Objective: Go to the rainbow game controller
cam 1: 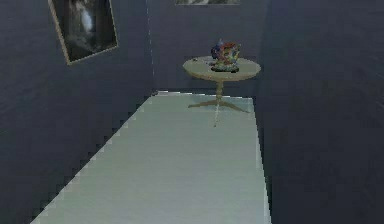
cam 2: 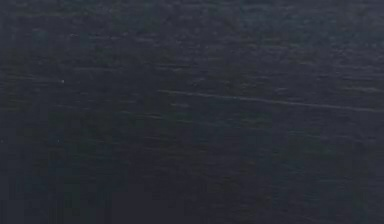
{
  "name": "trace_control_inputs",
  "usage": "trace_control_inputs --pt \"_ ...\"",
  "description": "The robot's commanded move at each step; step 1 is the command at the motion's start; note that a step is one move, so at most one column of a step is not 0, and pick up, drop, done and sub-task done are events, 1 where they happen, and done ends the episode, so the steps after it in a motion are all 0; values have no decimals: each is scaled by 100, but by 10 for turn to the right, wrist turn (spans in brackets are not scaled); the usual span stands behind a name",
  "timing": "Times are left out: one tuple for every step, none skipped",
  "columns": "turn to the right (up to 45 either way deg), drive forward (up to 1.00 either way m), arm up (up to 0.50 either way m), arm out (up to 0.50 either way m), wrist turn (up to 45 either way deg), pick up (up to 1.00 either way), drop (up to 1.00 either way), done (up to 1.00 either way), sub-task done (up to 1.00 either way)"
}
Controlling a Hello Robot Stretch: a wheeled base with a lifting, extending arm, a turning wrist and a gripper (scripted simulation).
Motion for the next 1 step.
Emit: trace_control_inputs --pt "-450 0 0 0 0 0 0 0 0"
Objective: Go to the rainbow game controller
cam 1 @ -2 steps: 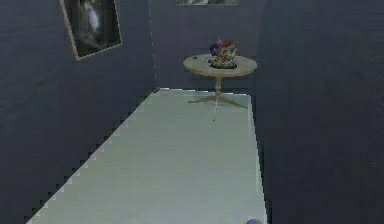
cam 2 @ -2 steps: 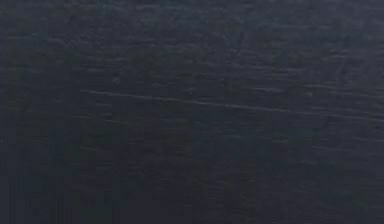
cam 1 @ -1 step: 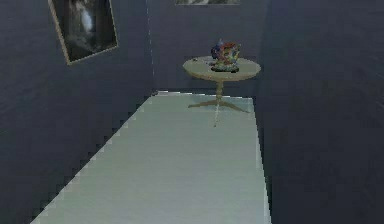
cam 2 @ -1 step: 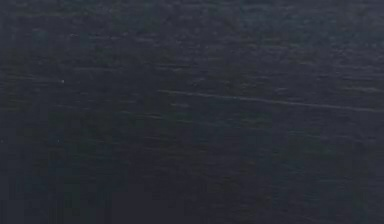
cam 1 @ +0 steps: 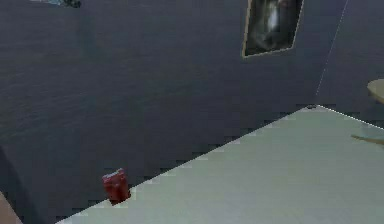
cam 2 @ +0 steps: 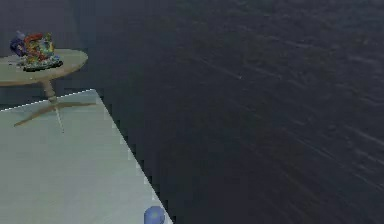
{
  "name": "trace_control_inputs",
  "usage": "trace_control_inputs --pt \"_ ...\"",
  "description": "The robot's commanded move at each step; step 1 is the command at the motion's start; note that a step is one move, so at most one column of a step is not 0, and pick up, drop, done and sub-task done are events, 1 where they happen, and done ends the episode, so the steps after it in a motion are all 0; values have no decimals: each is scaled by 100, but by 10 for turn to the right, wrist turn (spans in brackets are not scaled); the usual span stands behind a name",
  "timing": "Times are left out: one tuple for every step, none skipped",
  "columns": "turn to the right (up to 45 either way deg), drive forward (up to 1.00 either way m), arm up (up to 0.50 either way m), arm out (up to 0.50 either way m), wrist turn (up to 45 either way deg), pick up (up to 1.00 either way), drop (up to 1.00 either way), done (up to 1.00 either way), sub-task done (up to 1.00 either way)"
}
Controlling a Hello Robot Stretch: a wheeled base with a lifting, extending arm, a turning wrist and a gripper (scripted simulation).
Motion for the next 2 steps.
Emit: trace_control_inputs --pt "-450 0 0 0 0 0 0 0 0" --pt "-30 0 0 0 0 0 0 0 0"
